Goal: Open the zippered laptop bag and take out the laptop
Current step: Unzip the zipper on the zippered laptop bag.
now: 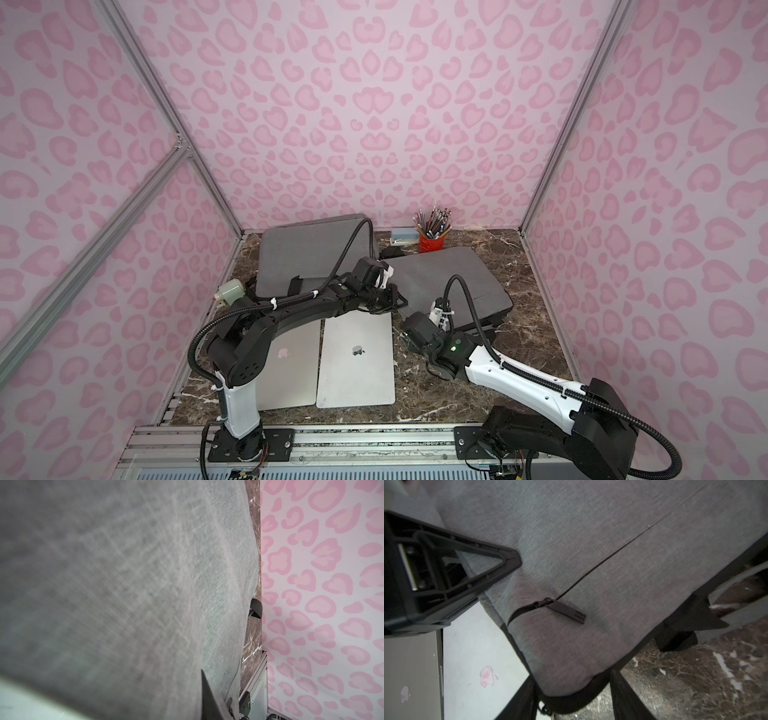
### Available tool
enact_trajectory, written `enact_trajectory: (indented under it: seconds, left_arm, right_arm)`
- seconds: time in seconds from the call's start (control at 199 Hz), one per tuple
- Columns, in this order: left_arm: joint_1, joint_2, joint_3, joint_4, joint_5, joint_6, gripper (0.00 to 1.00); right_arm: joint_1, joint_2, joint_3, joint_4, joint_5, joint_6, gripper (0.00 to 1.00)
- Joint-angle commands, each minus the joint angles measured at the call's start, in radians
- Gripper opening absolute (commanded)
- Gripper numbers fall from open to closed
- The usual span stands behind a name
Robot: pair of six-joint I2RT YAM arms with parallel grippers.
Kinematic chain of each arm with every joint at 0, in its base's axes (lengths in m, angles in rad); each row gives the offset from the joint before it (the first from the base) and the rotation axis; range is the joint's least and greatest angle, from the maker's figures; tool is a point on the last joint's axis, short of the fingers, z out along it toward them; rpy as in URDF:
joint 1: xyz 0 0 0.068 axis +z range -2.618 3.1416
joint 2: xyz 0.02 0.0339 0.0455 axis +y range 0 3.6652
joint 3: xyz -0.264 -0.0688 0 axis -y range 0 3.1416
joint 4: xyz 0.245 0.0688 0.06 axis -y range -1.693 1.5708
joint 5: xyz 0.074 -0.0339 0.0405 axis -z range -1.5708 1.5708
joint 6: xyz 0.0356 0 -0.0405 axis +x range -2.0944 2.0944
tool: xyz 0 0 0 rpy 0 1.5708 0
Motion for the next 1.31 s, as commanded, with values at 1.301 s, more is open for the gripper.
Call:
enact_trajectory:
  seconds: [1.301]
  left_arm:
    - [0.030, 0.074, 0.079, -0.009, 0.093, 0.066, 0.02]
  right_arm:
    - [-0.312, -0.354, -0.354, 0.385, -0.598, -0.571, 0.38]
